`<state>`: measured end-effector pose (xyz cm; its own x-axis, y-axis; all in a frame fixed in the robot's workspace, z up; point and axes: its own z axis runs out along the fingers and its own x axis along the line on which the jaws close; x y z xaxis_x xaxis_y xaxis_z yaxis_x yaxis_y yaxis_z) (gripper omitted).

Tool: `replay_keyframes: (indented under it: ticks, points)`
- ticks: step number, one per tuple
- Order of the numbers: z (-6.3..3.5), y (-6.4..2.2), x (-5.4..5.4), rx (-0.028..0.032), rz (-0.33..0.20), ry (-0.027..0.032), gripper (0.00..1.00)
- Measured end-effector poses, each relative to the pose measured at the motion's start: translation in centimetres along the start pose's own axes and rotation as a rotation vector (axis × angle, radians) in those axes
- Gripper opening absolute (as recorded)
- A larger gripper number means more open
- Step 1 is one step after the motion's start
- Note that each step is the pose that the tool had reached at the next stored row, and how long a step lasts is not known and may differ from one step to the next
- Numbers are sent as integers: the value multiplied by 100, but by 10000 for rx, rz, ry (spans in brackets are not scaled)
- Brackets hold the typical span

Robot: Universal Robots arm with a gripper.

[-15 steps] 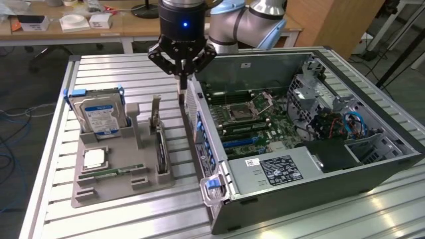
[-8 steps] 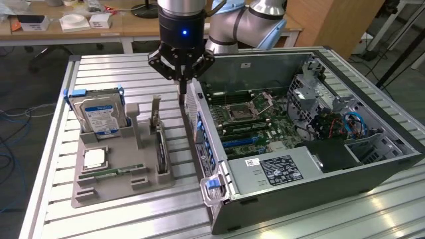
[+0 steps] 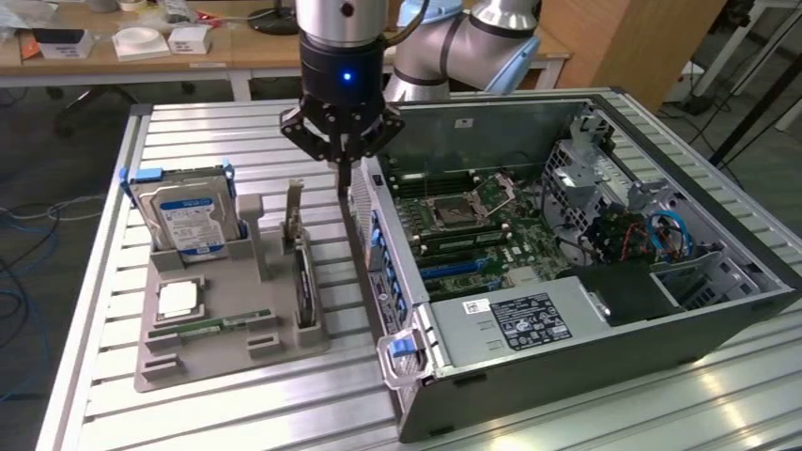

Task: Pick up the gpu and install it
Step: 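Reach for the gpu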

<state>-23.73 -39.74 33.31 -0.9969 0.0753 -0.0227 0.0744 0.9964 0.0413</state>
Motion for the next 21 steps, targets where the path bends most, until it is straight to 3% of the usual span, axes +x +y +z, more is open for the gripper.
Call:
replay_keyframes:
  ticks: [7, 12, 13, 15, 19, 21]
  points:
    - [117, -16, 94, 3, -3, 0, 11]
    - [125, -19, 109, 4, -6, 0, 11]
    - [126, -19, 109, 4, -6, -1, 16]
    - [125, -19, 109, 4, -5, 0, 16]
    - [126, -20, 114, 4, -4, 0, 36]
    - [125, -20, 114, 5, -5, 0, 36]
